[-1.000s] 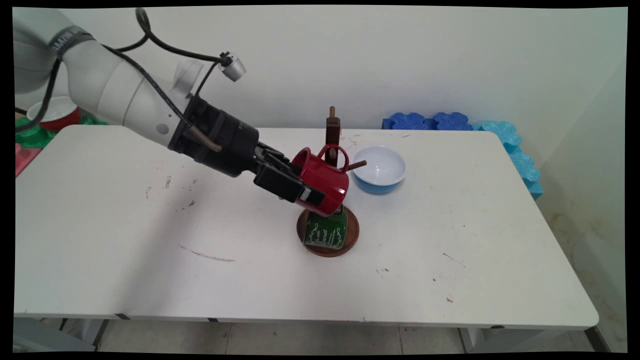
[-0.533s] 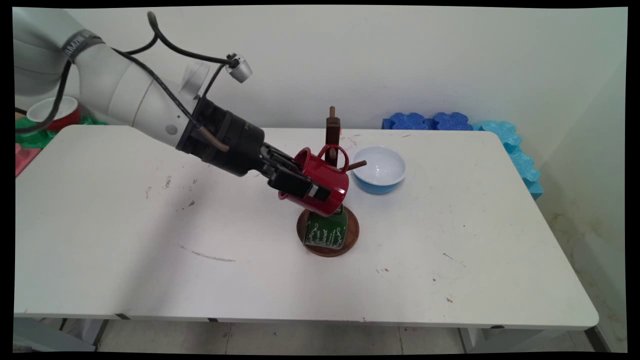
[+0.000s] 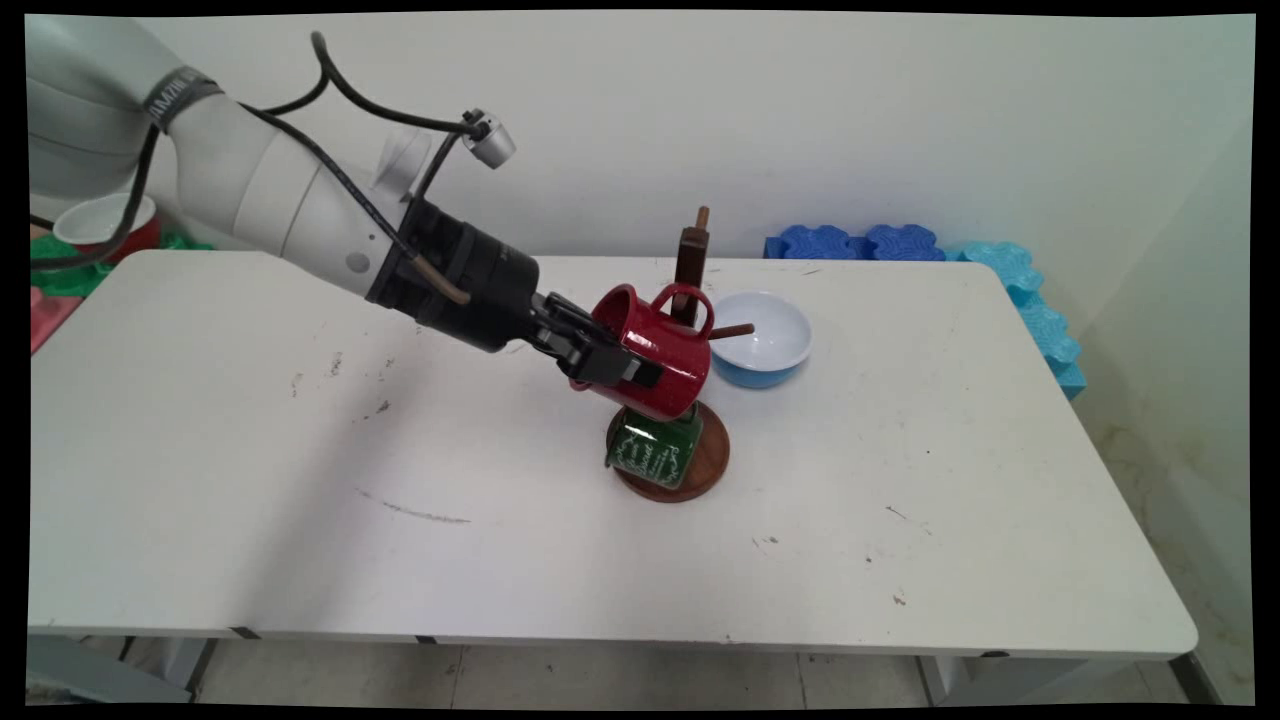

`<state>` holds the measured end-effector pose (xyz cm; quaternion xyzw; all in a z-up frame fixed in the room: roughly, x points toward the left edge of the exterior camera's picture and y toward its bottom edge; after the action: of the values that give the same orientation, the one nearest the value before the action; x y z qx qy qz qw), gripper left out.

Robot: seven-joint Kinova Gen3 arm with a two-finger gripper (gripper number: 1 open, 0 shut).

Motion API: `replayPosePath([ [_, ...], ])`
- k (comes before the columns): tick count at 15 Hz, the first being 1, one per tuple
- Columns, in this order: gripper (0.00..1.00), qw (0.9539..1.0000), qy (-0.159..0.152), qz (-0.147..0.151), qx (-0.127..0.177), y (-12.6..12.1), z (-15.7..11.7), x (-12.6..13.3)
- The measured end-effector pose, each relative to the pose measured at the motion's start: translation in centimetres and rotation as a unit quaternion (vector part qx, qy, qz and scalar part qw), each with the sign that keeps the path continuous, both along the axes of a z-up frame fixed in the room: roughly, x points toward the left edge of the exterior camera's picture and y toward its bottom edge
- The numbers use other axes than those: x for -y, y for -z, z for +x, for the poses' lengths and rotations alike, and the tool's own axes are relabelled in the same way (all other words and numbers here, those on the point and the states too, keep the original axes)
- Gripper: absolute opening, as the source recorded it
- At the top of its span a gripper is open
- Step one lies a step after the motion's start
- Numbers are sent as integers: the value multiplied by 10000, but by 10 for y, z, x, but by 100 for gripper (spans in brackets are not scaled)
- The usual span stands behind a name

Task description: Place the picked object on the table

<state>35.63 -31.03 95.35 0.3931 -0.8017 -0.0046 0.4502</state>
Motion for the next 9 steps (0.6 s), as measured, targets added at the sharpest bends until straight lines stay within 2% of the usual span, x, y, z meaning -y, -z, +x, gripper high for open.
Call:
replayPosePath([
  [9, 0, 10000, 14, -91, 26, 3, 0, 1],
])
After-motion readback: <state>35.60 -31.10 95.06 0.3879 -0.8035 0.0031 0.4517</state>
